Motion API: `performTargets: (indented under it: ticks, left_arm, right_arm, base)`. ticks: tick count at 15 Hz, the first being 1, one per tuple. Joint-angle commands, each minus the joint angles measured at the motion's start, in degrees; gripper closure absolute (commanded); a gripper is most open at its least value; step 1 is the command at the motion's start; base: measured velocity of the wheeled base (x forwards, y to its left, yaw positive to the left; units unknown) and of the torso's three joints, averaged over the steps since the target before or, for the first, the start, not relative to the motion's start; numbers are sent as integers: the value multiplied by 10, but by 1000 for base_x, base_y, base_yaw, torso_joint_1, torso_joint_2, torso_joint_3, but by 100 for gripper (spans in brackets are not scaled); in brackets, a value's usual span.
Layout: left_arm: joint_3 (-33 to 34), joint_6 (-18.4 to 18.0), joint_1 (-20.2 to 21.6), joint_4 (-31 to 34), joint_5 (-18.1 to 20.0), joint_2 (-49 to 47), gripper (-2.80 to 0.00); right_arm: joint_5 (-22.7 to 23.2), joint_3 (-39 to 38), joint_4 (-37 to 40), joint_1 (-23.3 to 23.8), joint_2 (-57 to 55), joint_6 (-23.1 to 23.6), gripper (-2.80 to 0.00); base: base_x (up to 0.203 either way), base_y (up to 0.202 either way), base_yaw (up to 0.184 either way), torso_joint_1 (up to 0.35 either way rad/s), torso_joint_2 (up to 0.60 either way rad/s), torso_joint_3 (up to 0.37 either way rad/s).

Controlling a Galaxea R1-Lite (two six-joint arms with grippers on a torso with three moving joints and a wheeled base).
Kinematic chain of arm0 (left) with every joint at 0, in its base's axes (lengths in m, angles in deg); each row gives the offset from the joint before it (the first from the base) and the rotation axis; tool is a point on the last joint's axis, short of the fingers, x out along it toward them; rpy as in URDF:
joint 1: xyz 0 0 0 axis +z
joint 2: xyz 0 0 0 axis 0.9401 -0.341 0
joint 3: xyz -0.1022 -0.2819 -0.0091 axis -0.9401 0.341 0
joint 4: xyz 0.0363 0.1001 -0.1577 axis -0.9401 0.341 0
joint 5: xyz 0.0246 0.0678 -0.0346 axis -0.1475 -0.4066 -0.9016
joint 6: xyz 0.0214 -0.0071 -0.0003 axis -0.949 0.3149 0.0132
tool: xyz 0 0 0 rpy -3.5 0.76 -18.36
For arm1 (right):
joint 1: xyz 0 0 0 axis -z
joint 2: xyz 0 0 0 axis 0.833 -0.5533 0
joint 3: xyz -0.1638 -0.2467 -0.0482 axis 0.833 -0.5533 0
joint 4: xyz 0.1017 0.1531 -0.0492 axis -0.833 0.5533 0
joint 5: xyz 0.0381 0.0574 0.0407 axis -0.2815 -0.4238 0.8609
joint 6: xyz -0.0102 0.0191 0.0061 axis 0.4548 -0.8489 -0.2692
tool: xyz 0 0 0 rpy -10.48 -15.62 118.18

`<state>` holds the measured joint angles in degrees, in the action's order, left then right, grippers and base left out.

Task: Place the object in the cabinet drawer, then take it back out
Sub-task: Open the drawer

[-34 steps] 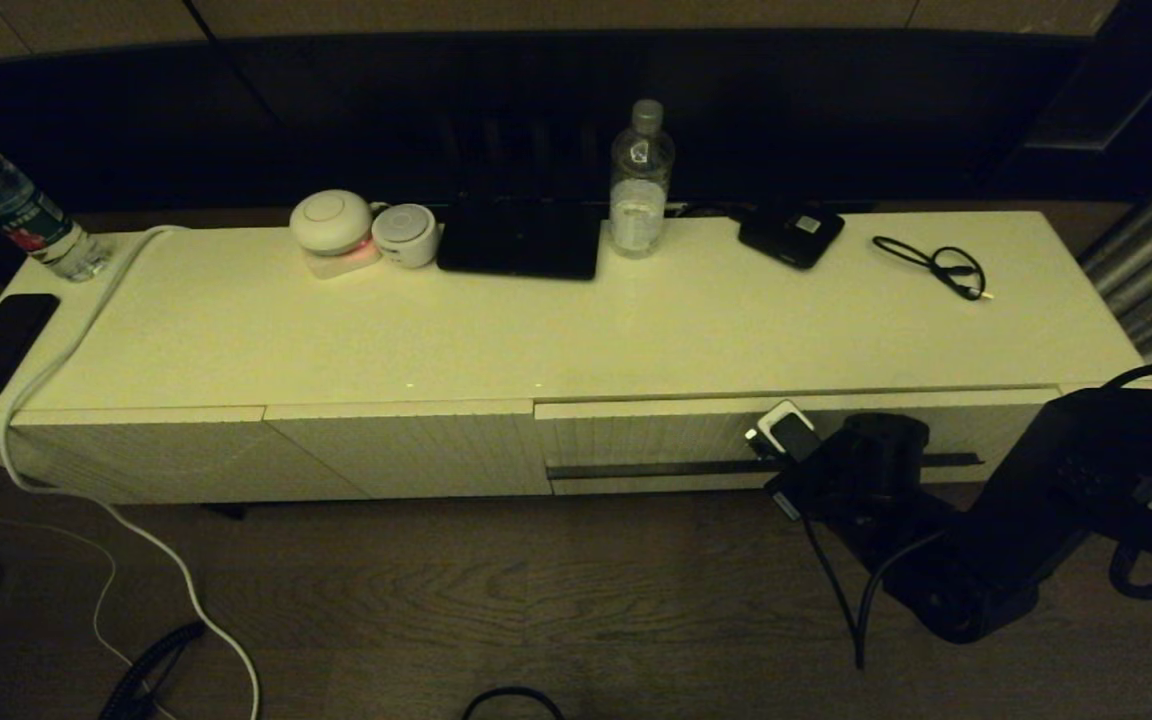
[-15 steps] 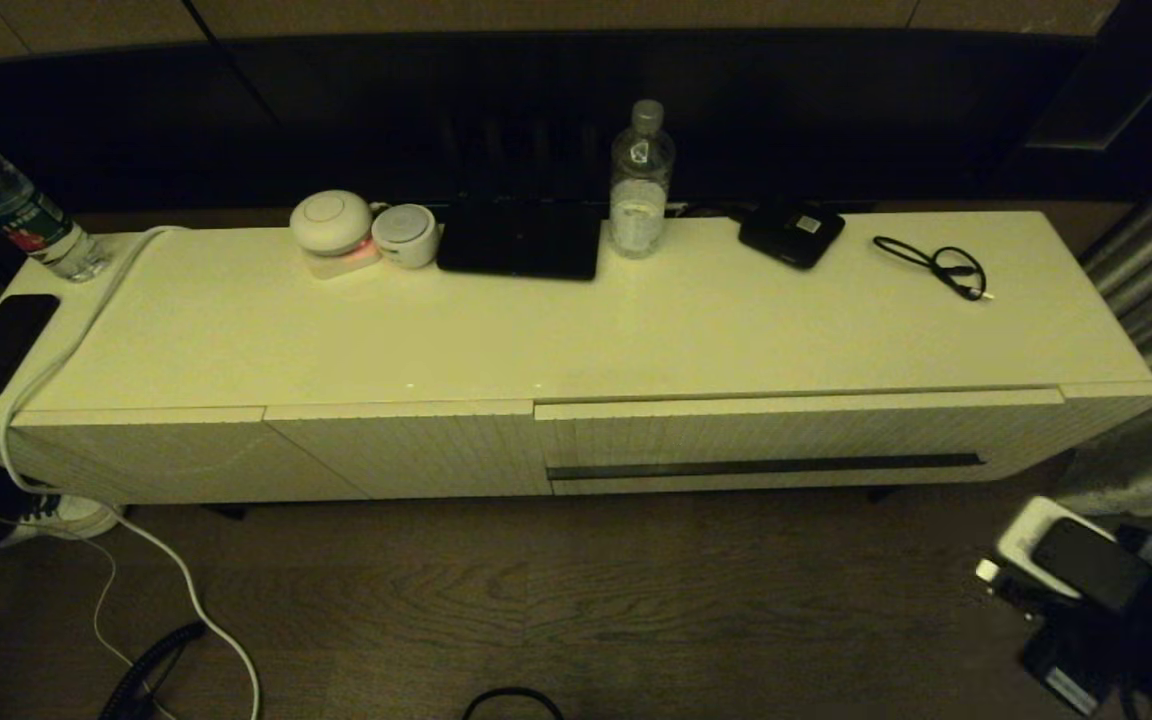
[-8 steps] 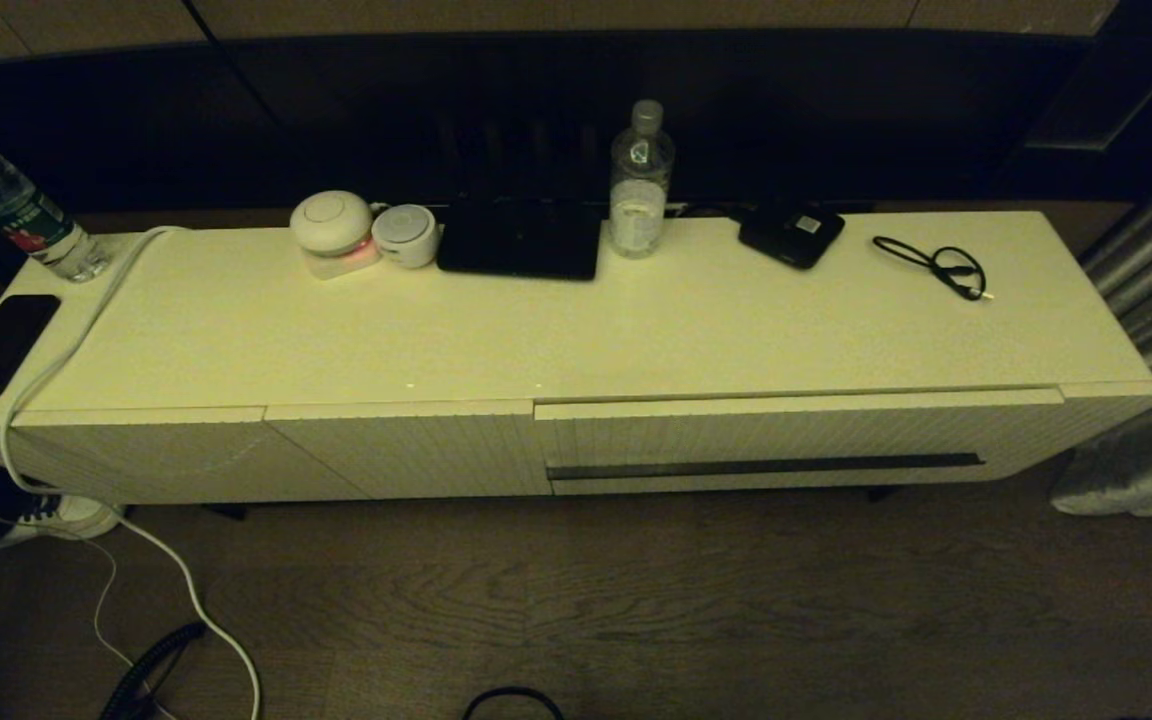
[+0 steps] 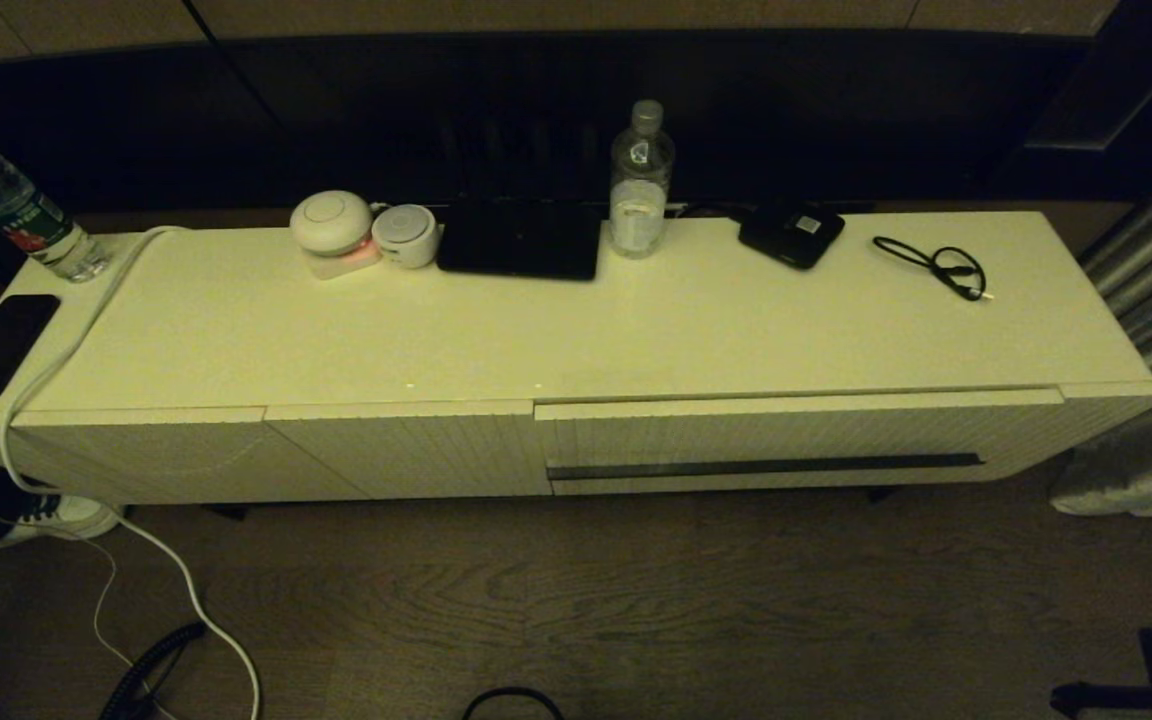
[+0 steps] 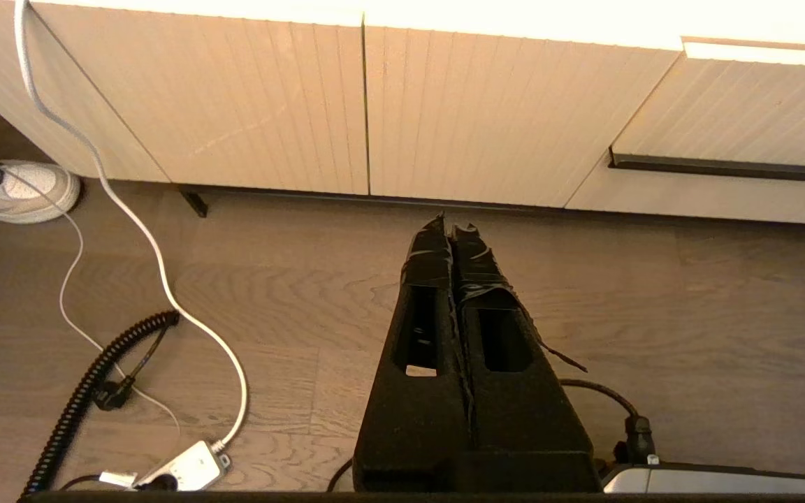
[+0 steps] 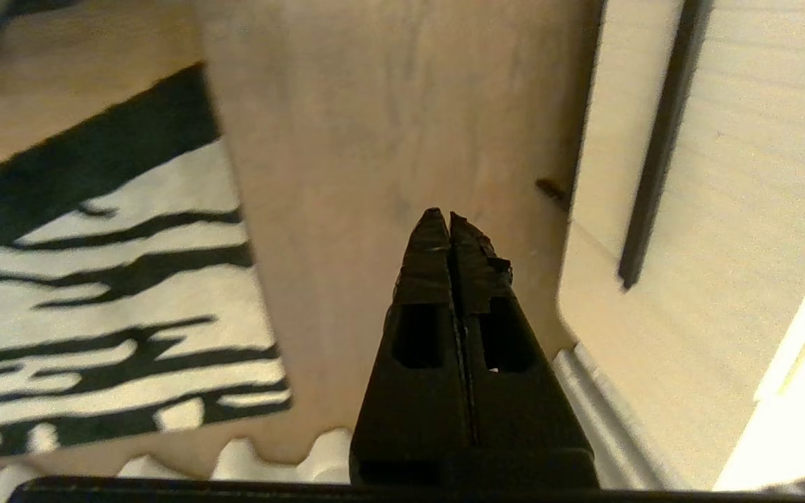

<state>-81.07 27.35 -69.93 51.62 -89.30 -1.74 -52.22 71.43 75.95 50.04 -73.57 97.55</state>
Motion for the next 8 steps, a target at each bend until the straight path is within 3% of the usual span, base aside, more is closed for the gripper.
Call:
performTargets:
  ticks: [1,6,7,8]
  left_arm:
    - [0,0,0,0,0,1,0]
    - [1,0,0,0,0,1,0]
    - [0,0,0,0,0,1,0]
    - [0,0,0,0,0,1,0]
  right_arm:
    - [1,13,-69,-3,-111,4,0]
    - [3,47,-226,-31,-227,-31,0]
    - [3,49,-247,-36,-243,-45,-280]
    - [4,50,-253,-38,-255,-50,-280]
  base:
    - [0,0,0,0,0,0]
    - [0,0,0,0,0,0]
    - [0,0,0,0,0,0]
    - [0,0,0,0,0,0]
